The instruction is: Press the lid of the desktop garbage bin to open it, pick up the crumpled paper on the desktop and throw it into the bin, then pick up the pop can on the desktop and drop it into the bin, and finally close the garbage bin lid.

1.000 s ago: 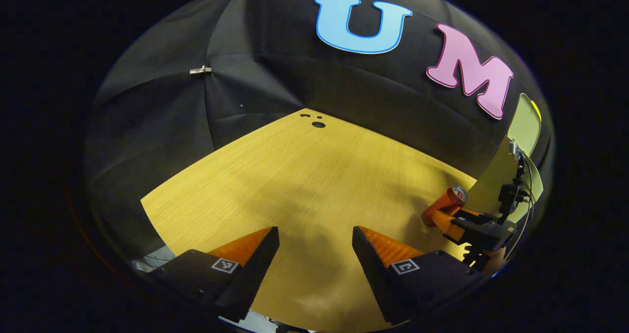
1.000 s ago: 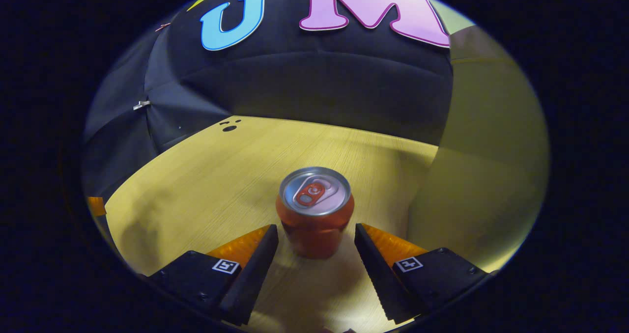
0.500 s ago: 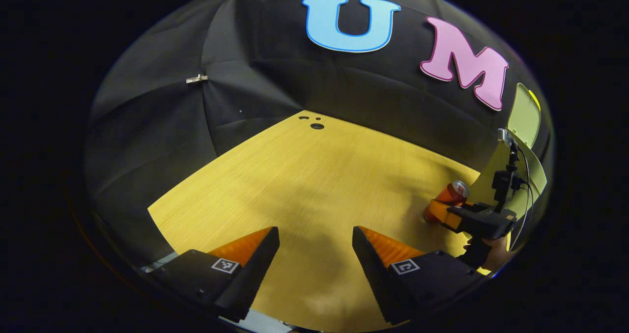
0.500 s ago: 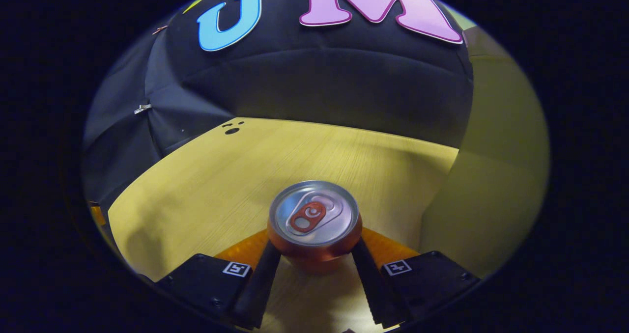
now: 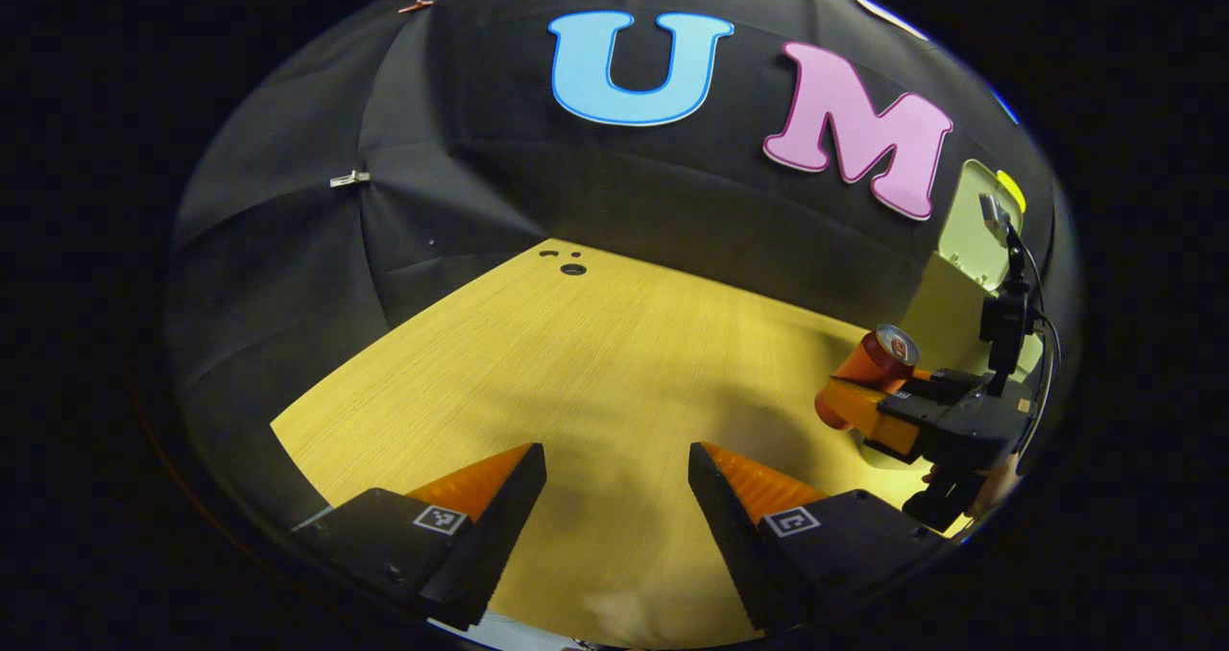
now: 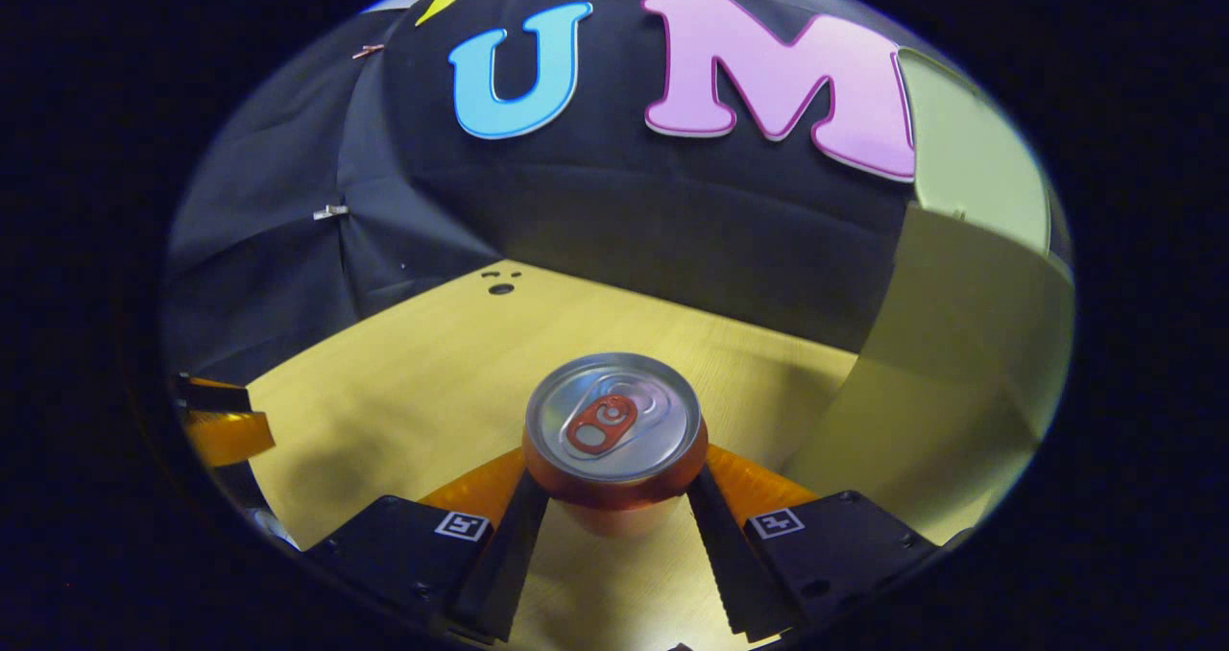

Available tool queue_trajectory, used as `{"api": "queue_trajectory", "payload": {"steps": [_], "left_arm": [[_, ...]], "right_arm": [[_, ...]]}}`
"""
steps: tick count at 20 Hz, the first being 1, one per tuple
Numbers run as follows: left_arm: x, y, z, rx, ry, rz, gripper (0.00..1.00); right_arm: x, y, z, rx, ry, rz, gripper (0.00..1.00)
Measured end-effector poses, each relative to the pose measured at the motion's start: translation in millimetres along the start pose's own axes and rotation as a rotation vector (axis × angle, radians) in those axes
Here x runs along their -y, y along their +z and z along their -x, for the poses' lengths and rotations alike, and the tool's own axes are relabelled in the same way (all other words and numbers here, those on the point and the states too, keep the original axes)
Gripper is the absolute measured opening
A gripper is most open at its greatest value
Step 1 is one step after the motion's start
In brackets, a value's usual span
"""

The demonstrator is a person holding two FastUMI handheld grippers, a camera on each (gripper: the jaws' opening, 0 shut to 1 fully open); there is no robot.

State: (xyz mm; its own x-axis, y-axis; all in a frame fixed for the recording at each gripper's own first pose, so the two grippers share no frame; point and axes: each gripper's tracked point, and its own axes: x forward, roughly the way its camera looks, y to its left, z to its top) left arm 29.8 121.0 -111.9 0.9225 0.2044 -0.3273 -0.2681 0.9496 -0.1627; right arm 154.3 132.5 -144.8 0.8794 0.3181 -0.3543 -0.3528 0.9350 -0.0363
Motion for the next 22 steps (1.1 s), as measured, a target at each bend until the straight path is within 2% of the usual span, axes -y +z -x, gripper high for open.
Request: {"api": "queue_trajectory", "payload": {"steps": [7,14,20,22], "left_arm": [[-2,-6,43,0.033,-0.069,-0.066,0.96],[5,8,66,0.088,-0.139,-0.042,0.96],[10,22,70,0.110,-0.136,-0.047,0.96],[8,26,68,0.120,-0.109,-0.058,0.96]], "right_arm": [[18,89,83,0.114,-0.044,-0.042,0.82],[76,153,139,0.205,-0.183,-0.028,0.82],[147,172,159,0.243,-0.301,-0.064,0.82],[171,166,154,0.237,-0.330,-0.087,0.82]]}}
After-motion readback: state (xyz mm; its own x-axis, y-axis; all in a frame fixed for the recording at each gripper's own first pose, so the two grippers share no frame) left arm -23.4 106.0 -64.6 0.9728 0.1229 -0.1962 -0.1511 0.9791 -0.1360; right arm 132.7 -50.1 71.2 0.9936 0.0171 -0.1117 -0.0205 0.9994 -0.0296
